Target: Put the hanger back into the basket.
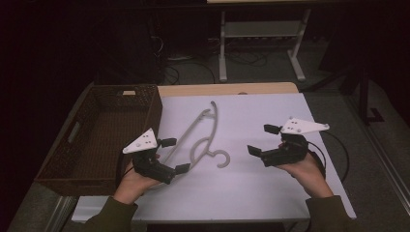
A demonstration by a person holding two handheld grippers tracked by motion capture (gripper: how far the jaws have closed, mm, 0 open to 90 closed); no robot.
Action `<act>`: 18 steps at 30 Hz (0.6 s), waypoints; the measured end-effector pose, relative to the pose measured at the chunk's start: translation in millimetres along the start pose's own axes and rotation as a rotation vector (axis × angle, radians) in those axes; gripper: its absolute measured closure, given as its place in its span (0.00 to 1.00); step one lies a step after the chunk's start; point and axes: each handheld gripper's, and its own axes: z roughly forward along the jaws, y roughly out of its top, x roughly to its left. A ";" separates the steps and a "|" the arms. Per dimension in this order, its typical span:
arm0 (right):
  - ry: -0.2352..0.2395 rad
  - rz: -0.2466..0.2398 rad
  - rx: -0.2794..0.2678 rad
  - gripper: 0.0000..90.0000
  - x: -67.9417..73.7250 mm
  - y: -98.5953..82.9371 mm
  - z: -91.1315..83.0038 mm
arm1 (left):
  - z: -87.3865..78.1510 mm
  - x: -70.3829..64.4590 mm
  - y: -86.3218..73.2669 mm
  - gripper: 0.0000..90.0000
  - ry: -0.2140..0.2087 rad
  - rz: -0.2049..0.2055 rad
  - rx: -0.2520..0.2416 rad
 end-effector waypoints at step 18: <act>0.067 -0.057 0.303 0.59 0.3 -13.3 94.2 | 17.7 3.8 -22.5 0.00 -0.004 -0.032 0.034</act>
